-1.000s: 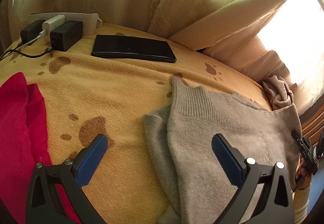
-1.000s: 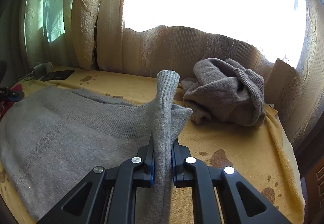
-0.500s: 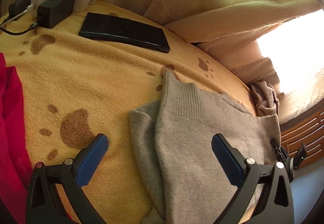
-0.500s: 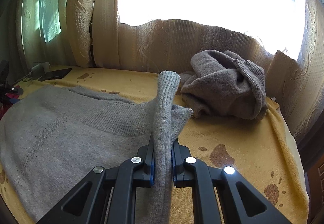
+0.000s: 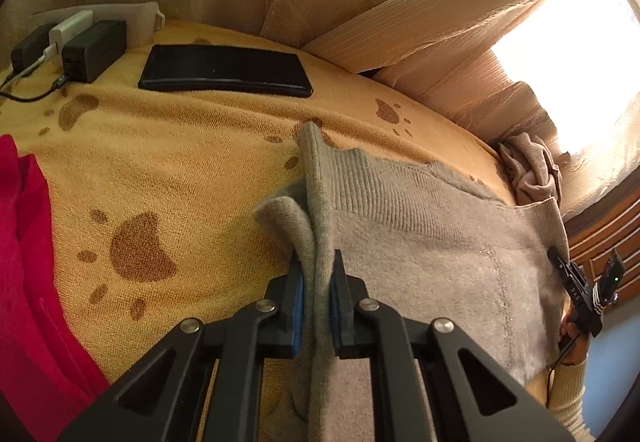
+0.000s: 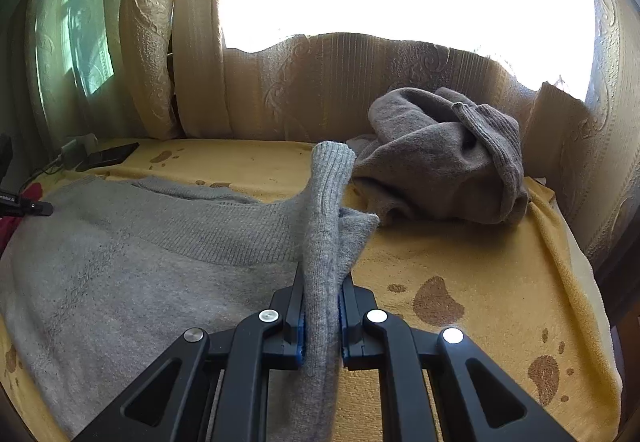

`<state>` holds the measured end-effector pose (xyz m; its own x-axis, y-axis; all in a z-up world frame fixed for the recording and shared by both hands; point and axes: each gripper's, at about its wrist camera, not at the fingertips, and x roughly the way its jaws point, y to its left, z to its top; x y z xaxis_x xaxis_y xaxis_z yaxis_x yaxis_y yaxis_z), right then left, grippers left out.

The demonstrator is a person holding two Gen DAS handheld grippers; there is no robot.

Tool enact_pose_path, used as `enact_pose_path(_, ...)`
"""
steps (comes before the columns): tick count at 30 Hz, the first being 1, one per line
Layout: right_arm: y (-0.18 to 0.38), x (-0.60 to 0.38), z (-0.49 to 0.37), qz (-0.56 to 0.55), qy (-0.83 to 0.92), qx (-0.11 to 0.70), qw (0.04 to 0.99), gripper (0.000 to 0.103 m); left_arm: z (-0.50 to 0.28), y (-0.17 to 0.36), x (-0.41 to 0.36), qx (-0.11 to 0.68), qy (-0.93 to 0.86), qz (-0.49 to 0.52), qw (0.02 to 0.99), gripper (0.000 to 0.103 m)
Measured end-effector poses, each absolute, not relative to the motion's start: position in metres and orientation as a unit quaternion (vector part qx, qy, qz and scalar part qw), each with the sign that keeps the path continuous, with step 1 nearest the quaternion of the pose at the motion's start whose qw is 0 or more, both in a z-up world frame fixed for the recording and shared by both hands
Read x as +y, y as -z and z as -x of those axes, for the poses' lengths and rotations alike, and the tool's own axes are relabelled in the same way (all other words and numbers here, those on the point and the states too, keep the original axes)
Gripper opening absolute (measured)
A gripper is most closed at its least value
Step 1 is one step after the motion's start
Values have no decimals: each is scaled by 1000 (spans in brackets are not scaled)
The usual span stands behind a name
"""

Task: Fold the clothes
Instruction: 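Pinch the same sweater edge with the left gripper beside the right gripper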

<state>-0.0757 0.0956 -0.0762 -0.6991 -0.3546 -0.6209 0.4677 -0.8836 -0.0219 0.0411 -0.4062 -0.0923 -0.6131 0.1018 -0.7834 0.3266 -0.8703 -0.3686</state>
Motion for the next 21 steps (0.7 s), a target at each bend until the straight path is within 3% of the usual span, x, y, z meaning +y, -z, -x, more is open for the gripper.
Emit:
enact_pose_path(5,76,96,76,-318,917,86,224,13,-38,78,-377,161,883,-435,77,12)
enact_pose_path(14,78,97,78,-325,915,83,225,13,-37,103,-385,159,872,-445,124,12)
enact_pose_path(21,79,97,79,-328,914,81,225,13,-33,102,-348,54,878,-433,195,12)
